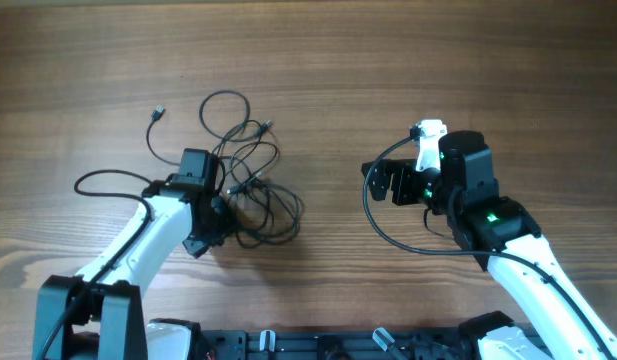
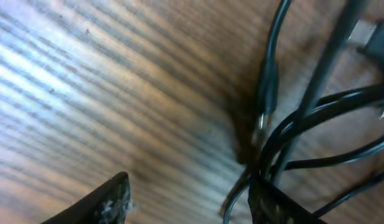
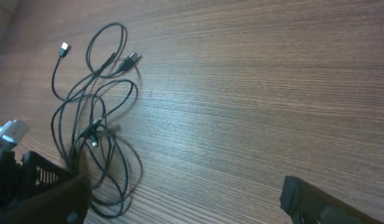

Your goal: Untangle cables

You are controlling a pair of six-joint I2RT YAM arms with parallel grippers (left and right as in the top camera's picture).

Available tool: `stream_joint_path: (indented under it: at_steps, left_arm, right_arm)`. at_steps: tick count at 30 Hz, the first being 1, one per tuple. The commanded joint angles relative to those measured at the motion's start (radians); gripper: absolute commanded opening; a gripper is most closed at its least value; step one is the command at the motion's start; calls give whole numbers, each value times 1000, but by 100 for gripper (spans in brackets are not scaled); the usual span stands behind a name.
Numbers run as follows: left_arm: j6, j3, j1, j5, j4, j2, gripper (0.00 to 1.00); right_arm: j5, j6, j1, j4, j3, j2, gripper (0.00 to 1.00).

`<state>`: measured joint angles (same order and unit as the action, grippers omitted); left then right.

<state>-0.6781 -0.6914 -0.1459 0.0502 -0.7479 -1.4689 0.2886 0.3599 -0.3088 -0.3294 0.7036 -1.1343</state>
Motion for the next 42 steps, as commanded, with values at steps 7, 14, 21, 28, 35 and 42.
stream_joint_path:
  at_steps: [7,14,21,28,35,42]
  left_arm:
    - [-51,13,-3,-19,185,-7,56]
    - [-33,16,-3,-26,241,-7,55]
    - [-33,19,-3,-22,346,-56,55]
    - [-33,19,-10,17,356,-160,55]
    - [-33,19,-77,91,354,-193,51]
    - [27,19,-122,187,323,-193,59]
  right_arm:
    - [17,-19,1,3,-5,-8,100]
    - [16,-19,1,3,-5,-8,100]
    - [17,-19,1,3,-5,-8,100]
    - [16,-19,1,3,-5,-8,100]
    - [17,-19,1,3,-5,-8,100]
    - [17,-18,1,1,-5,-8,100]
